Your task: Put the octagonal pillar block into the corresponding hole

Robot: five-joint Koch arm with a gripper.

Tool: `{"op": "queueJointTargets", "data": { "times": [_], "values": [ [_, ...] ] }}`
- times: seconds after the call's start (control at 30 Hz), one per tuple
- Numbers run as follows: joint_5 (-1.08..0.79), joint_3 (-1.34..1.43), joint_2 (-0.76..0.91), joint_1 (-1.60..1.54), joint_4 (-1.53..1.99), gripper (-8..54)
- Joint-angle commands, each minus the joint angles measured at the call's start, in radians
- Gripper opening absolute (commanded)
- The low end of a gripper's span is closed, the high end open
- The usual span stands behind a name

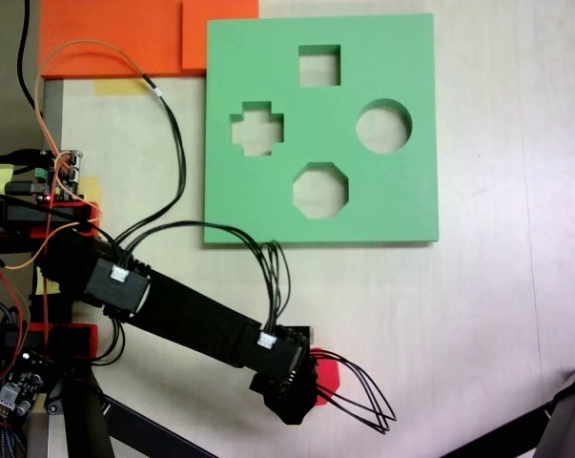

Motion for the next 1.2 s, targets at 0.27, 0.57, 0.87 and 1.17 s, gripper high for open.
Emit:
{"op": "queueJointTargets", "data": {
  "times": [0.27, 0.57, 0.87, 1.17],
  "values": [
    [-0.032, -0.092, -0.032, 0.006, 0.018, 52.2],
    [-0.092, -0.123, -0.100, -0.003, 0.018, 52.1],
    [-0.132, -0.112, -0.156, -0.015, 0.031, 30.8],
    [-0.126, -0.098, -0.173, 0.005, 0.069, 31.0]
  ]
}}
